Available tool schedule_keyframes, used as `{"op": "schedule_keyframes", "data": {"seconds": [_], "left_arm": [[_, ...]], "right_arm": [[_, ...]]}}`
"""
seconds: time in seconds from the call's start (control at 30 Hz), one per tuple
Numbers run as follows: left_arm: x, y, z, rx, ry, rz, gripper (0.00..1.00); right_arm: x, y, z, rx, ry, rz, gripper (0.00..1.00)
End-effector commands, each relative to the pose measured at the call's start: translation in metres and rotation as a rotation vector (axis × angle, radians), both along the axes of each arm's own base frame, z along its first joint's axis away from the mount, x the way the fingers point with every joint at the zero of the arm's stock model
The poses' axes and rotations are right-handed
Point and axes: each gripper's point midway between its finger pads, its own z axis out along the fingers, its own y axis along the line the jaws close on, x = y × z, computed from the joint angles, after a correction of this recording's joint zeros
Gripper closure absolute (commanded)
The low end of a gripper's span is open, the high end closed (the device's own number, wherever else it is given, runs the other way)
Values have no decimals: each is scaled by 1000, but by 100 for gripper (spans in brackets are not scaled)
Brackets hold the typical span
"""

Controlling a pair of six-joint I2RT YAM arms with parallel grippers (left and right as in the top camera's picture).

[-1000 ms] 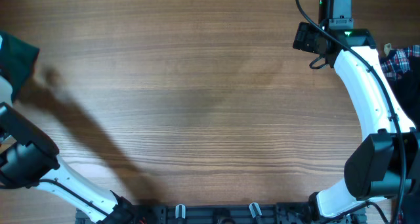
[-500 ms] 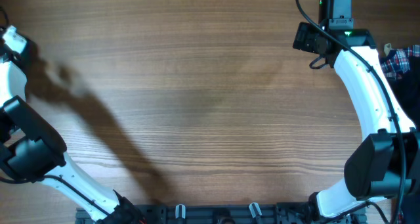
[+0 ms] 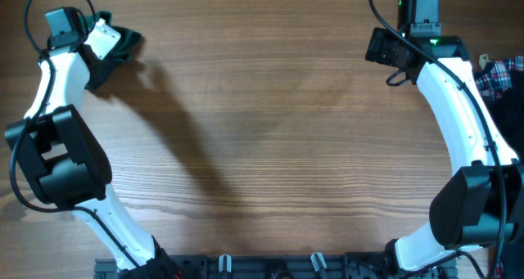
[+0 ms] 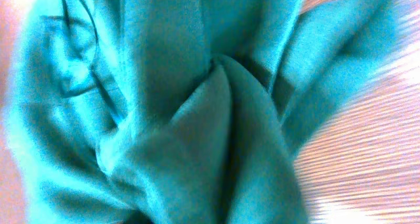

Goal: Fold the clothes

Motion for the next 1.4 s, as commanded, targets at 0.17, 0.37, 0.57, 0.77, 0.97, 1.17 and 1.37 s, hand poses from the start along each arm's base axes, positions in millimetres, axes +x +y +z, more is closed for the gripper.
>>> {"op": "schedule_keyframes", "data": {"seconds": [0.17,0.37,0.57,0.77,0.97,1.17,1.37], "left_arm": [[-5,-139,14,-540,1,-198,46],[19,-138,93,-538,-235,-79,36],[38,-36,129,-503,-543,478,88],[22,25,110,-602,-593,767,95],[13,42,29,-589,-435,861,96],[-12,-5,-44,-717,-138,876,96],[-23,-22,-77,-731,-37,888,96]], "right_arm": [[-1,0,-9,4,21,4,0],[-1,0,-9,5,21,4,0],[-1,0,-9,4,21,4,0],[-1,0,-9,4,21,4,0],[-1,0,-9,5,21,4,0],[-1,0,-9,4,21,4,0],[-1,0,-9,5,21,4,0]]}}
